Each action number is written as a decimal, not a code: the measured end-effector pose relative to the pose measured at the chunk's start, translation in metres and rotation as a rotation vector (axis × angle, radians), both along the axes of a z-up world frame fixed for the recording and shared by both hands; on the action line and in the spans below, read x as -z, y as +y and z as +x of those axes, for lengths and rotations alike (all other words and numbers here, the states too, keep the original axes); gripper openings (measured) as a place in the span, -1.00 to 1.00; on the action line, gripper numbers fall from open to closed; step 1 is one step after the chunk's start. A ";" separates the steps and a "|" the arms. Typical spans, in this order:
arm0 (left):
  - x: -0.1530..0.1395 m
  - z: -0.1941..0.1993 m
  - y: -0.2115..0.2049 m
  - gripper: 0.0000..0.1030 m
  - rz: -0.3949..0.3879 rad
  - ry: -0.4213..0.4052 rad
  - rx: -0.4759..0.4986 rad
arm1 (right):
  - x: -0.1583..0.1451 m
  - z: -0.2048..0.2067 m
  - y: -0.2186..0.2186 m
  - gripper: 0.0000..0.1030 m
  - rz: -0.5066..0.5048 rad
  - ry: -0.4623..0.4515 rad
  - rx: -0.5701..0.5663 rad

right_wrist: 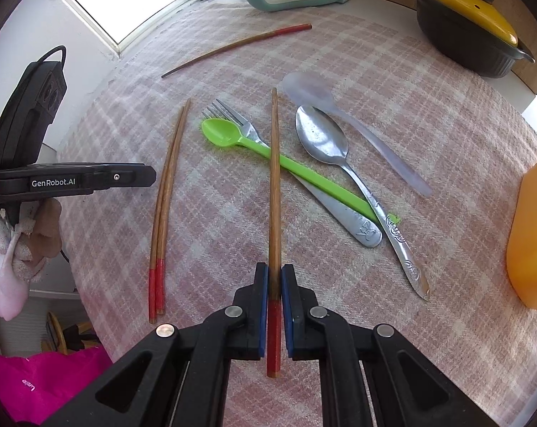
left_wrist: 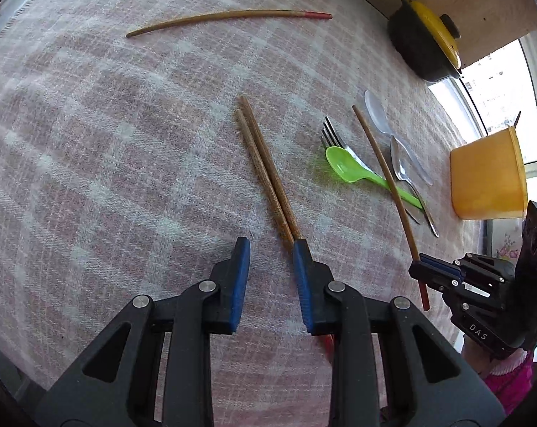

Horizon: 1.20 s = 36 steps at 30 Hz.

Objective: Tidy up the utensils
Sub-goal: 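Close the left tool on another chopstick while the right tool holds its chopstick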

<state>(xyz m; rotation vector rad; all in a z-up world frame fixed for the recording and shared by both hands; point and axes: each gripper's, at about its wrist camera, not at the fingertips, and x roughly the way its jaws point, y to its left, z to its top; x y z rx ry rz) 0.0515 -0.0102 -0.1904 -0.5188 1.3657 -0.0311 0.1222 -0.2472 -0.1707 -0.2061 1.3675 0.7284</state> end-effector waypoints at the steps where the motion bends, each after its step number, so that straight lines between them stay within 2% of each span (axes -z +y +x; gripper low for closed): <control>1: 0.000 0.000 -0.001 -0.51 0.006 -0.001 -0.008 | 0.000 0.000 0.001 -0.90 -0.002 -0.002 0.000; 5: 0.000 0.007 -0.011 -0.51 0.061 0.016 -0.014 | 0.000 0.000 0.001 -0.90 0.002 -0.008 -0.001; 8: 0.000 0.013 -0.018 -0.51 0.067 0.027 -0.002 | 0.000 -0.001 0.002 -0.90 0.001 -0.014 -0.008; 16: 0.000 0.027 -0.037 -0.51 0.216 0.078 0.063 | -0.005 -0.001 -0.004 -0.90 0.021 -0.034 -0.004; 22: 0.003 0.042 -0.056 -0.51 0.253 0.084 0.090 | -0.008 0.000 -0.008 -0.90 0.030 -0.048 -0.003; 25: 0.004 0.050 -0.066 -0.51 0.252 0.078 0.106 | -0.005 0.000 -0.006 -0.89 0.035 -0.033 -0.014; 27: 0.005 0.051 -0.066 -0.76 0.250 0.075 0.117 | -0.003 0.000 -0.005 -0.89 0.033 -0.017 -0.031; 30: 0.008 0.054 -0.062 -0.84 0.218 0.071 0.124 | 0.001 0.001 -0.001 -0.75 0.048 0.023 -0.073; 32: 0.009 0.053 -0.053 -0.86 0.192 0.070 0.121 | 0.004 0.005 0.001 -0.54 0.040 0.033 -0.080; 36: 0.009 0.053 -0.050 -0.87 0.187 0.065 0.139 | 0.009 0.022 0.009 -0.54 0.054 0.075 -0.076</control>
